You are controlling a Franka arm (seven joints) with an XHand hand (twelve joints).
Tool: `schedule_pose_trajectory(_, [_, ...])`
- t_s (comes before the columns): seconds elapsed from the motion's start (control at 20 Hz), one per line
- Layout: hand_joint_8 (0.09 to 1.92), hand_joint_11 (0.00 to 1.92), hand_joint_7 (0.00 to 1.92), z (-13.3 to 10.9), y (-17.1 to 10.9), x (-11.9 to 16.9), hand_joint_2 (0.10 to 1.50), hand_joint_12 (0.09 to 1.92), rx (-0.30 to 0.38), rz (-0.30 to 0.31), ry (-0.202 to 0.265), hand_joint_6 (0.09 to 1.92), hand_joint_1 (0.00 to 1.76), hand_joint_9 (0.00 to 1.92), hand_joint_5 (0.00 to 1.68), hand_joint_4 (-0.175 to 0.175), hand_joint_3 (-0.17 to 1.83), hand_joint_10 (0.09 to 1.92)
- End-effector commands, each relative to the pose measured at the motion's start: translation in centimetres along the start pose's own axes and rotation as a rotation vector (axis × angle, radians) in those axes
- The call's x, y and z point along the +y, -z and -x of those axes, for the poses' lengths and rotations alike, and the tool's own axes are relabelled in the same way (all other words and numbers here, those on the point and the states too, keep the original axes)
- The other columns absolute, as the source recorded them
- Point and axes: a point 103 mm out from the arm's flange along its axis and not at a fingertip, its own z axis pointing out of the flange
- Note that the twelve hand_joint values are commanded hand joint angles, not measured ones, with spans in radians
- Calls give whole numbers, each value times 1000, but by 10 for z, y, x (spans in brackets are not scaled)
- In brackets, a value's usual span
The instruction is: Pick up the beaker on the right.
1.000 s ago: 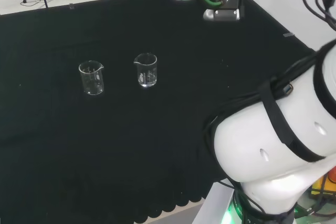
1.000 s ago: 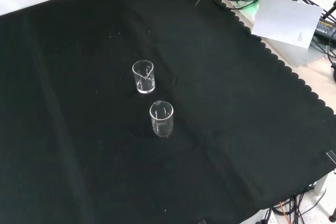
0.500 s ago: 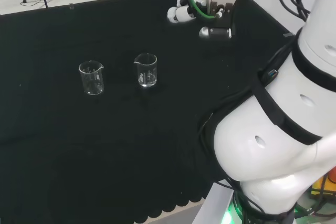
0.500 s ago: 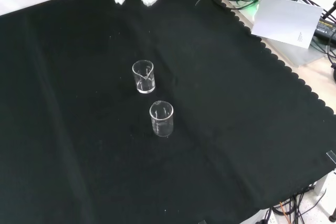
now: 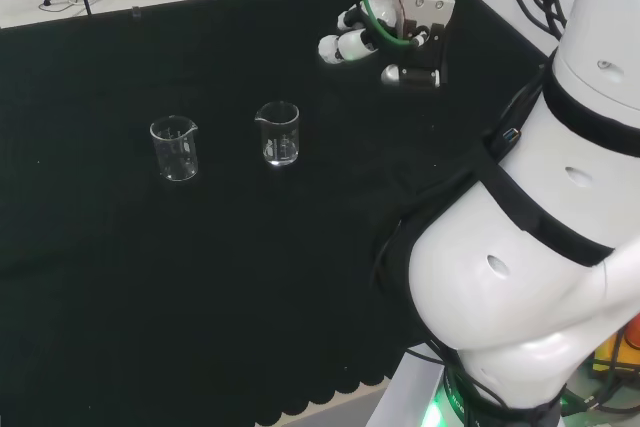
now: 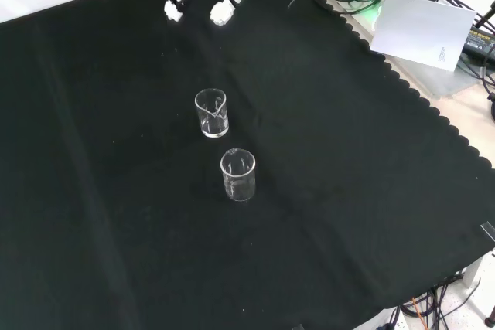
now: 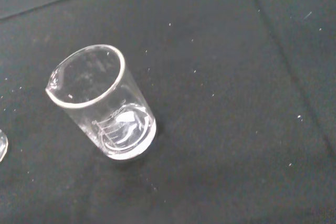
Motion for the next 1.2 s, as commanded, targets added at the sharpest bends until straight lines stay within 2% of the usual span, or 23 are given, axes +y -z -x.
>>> schedule_pose_trajectory(0.05, [504, 0, 234, -3, -60, 23, 921, 1358, 100, -80, 89, 87, 522, 351, 387, 0, 193, 600])
schedule_pose_trajectory(0.5, [495, 0, 201, -4, -89, 30, 812, 1364, 130, -143, 159, 87, 637, 358, 299, 7, 171, 603])
schedule_pose_trajectory(0.7, [498, 0, 149, -5, -99, 31, 712, 1330, 127, -165, 206, 87, 639, 317, 246, 10, 290, 620])
schedule_pose_trajectory(1.05, [505, 0, 104, -10, -117, 34, 612, 1279, 139, -197, 243, 87, 749, 279, 185, 6, 421, 648])
schedule_pose_trajectory(1.2, [505, 0, 64, -11, -125, 36, 578, 1258, 163, -179, 250, 87, 774, 243, 148, 4, 493, 652])
